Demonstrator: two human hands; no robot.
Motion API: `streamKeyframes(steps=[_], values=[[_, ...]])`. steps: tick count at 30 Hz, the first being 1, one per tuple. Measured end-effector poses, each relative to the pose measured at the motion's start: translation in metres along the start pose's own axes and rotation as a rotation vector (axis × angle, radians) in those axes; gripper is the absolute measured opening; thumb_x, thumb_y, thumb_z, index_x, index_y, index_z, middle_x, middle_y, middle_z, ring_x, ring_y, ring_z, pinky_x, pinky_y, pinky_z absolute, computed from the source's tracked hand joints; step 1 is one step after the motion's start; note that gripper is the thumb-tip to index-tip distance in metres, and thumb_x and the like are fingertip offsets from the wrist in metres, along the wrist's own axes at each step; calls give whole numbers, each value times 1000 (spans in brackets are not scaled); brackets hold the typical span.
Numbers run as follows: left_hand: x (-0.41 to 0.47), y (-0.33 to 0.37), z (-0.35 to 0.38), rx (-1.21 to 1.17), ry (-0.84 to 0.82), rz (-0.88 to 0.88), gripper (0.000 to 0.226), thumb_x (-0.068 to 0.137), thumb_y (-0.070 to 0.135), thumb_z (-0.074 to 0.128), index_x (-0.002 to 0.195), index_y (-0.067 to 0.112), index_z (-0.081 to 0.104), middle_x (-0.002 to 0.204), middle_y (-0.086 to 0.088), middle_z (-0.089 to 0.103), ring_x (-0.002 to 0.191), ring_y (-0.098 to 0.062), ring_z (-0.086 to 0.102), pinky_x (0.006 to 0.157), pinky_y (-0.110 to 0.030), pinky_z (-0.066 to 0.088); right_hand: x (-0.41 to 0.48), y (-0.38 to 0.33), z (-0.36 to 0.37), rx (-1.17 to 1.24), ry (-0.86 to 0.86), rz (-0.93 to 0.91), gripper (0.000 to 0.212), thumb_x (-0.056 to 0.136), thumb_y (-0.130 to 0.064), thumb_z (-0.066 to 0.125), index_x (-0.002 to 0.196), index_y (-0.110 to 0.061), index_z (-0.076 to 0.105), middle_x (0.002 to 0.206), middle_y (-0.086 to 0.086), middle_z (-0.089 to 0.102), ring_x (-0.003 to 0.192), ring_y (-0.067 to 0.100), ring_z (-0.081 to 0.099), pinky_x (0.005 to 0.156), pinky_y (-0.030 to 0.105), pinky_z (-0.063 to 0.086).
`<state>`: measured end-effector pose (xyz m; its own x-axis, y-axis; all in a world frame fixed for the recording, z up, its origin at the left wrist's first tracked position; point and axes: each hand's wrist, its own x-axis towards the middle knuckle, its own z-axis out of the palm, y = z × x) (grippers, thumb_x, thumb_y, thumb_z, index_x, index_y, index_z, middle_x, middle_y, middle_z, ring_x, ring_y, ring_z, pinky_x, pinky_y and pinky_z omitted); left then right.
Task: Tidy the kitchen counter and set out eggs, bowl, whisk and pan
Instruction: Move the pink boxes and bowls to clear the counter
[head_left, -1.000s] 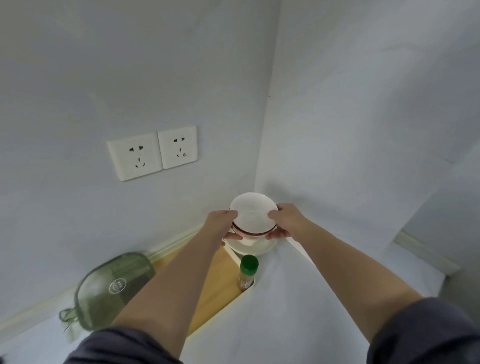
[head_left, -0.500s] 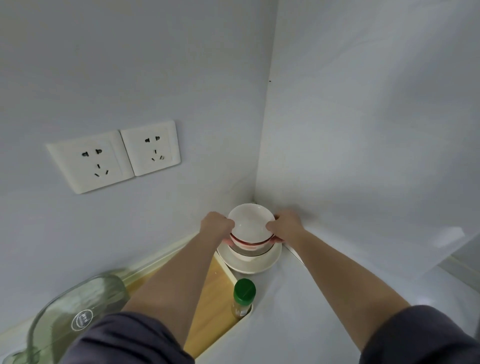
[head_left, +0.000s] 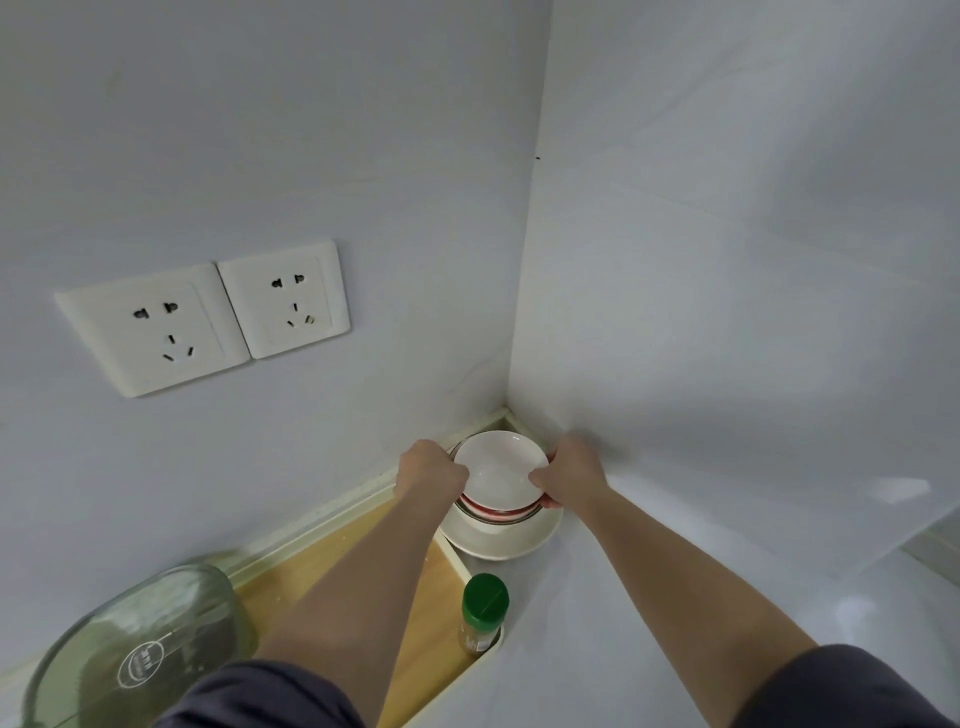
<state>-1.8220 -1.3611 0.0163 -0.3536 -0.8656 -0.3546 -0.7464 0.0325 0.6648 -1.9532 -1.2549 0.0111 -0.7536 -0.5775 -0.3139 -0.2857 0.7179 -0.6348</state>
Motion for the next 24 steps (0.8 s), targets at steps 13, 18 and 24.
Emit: streamKeyframes(steps=[13, 18, 24], values=[[-43, -30, -11, 63, 108, 279, 38, 87, 36, 63, 120, 20, 51, 112, 2, 57, 96, -16, 57, 86, -35, 50, -34, 7, 1, -14, 116, -96, 34, 89, -35, 62, 110, -12, 48, 100, 1, 56, 89, 19, 54, 77, 31, 46], [-115, -63, -49, 94, 142, 439, 33, 91, 35, 58, 123, 28, 50, 118, 11, 53, 97, -10, 57, 88, -33, 51, -99, -16, 6, 20, 179, -263, 36, 90, -33, 58, 121, -18, 48, 109, -2, 55, 95, 16, 54, 82, 31, 46], [-220, -147, -103, 80, 208, 489, 34, 90, 27, 62, 123, 21, 56, 117, 9, 55, 98, -9, 59, 87, -28, 49, -215, -52, 34, 148, 110, -465, 24, 91, -23, 57, 114, -17, 54, 105, -2, 59, 89, 17, 61, 81, 33, 48]])
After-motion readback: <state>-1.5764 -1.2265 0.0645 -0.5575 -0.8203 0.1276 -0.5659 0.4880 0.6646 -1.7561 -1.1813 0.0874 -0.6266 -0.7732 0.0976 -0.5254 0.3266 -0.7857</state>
